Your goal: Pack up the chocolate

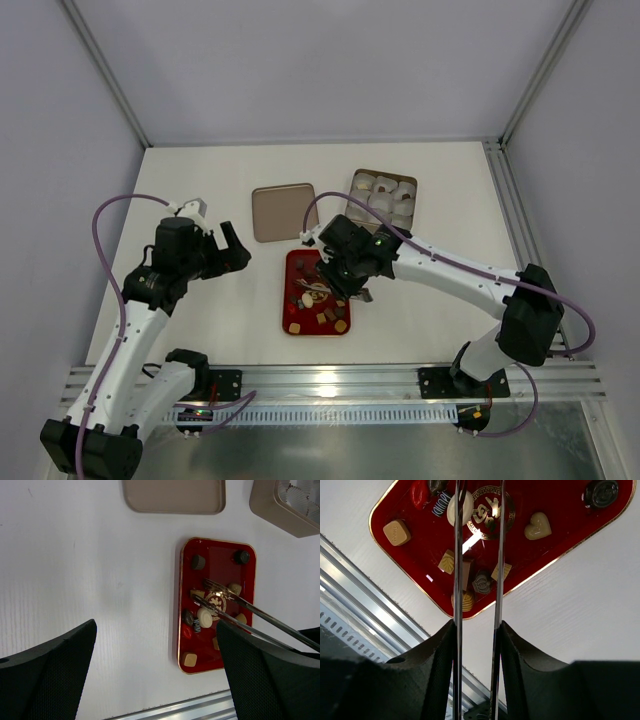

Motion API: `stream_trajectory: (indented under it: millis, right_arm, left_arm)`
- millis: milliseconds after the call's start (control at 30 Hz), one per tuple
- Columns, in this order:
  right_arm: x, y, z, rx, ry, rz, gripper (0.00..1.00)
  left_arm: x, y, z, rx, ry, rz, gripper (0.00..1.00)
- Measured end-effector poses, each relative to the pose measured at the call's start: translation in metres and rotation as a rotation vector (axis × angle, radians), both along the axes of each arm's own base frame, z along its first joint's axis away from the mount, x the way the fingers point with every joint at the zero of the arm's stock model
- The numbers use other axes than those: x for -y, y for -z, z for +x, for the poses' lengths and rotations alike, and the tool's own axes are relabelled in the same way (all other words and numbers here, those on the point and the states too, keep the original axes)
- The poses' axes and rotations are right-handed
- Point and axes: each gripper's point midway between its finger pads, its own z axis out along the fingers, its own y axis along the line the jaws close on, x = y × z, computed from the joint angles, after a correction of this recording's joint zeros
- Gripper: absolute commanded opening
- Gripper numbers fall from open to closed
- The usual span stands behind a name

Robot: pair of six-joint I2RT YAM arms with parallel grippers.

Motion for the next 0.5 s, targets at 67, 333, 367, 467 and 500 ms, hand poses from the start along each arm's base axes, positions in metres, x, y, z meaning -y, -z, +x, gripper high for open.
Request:
stream_trajectory:
  millis: [67, 333, 367, 467, 500]
  right_arm:
    - [-0.0001, 0.0015, 0.0002, -0.001, -0.003, -0.004, 0.38]
    - [-0.0018, 0.0035, 0.0015, -0.003, -0.006, -0.008, 0.37]
    - [-0.0021, 0.0034, 0.0016, -0.002, -0.006, -0.007, 0.38]
    - [-0.0022, 0.0033, 0.0016, -0.002, -0.006, -0.007, 0.37]
    - [-0.0022, 0.0034, 0.0016, -0.003, -0.005, -0.007, 0.36]
  left_arm:
    - [0.0, 0.0, 0.0, 0.0, 0.0, 0.0, 1.0]
    - [0.0, 0.0, 0.0, 0.0, 0.0, 0.0, 1.0]
    - [0.0, 0.0, 0.0, 0.0, 0.0, 0.0, 1.0]
    - [0.0, 0.0, 0.0, 0.0, 0.0, 0.0, 1.0]
    - [0.0, 0.0, 0.0, 0.0, 0.0, 0.0, 1.0]
